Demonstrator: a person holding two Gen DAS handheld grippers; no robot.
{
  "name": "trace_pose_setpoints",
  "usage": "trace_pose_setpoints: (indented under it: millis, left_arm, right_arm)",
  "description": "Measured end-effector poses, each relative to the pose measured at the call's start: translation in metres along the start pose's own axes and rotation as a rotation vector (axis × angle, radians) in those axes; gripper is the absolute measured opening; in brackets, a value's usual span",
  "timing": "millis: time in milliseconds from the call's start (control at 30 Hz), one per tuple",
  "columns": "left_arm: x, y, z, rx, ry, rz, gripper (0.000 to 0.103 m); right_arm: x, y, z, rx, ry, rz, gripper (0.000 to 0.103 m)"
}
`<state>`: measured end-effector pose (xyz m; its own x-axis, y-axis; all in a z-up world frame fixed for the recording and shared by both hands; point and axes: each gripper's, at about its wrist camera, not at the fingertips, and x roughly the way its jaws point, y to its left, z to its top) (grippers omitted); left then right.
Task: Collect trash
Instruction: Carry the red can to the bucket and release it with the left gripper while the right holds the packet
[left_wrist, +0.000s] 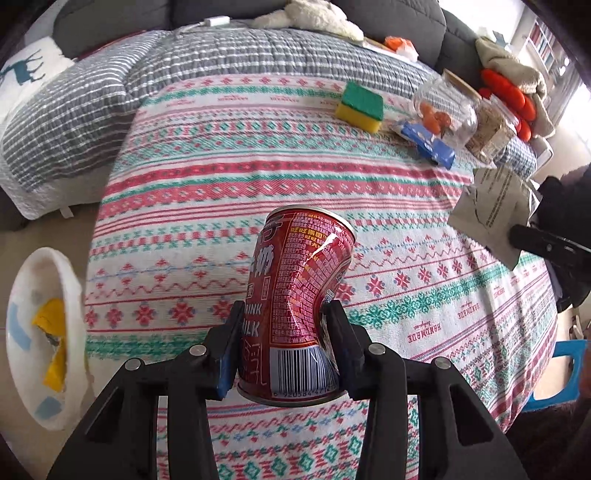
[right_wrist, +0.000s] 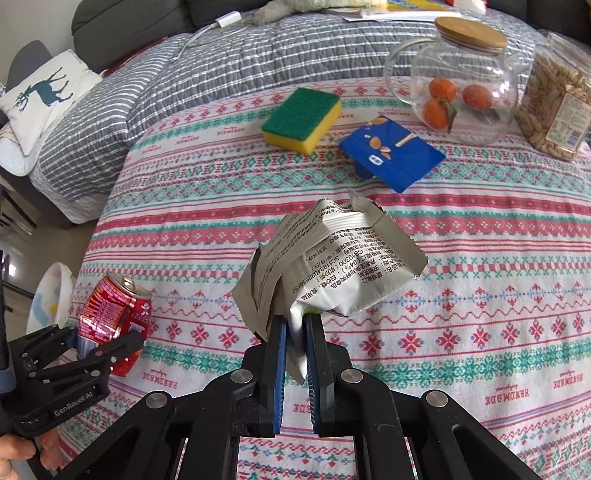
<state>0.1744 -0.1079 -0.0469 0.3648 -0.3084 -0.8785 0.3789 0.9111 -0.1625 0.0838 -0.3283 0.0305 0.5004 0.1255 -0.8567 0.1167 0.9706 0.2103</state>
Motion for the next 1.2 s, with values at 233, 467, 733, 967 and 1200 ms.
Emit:
trace_pose_setpoints:
  millis: [233, 467, 733, 967, 1200]
  left_arm:
    - [-0.034, 0.052, -0.008, -0.093, -0.048, 0.054, 0.046]
    - [-0.066, 0.126, -0.029, -0.225, -0.077, 0.126, 0.046]
    - [-0.066, 0.205, -0.047, -0.378, -0.05, 0.217, 0.046]
    - [-0.066, 0.243, -0.056, -0.466, -0.066, 0.238, 0.053]
    - [-0.083, 0.251, -0.069, -0.5, -0.093, 0.316, 0.087]
  right_arm:
    - [0.003, 0.037, 0.002, -0.051, -0.004, 0.039, 0.009]
    - [0.016, 0.085, 0.003, -0.112, 0.01, 0.084, 0.008]
    - [0.035, 0.135, 0.003, -0.157, 0.029, 0.142, 0.008]
    - [0.049, 0.165, 0.001, -0.199, 0.039, 0.162, 0.008]
    - [0.058, 0.194, -0.001, -0.228, 0.043, 0.2, 0.009]
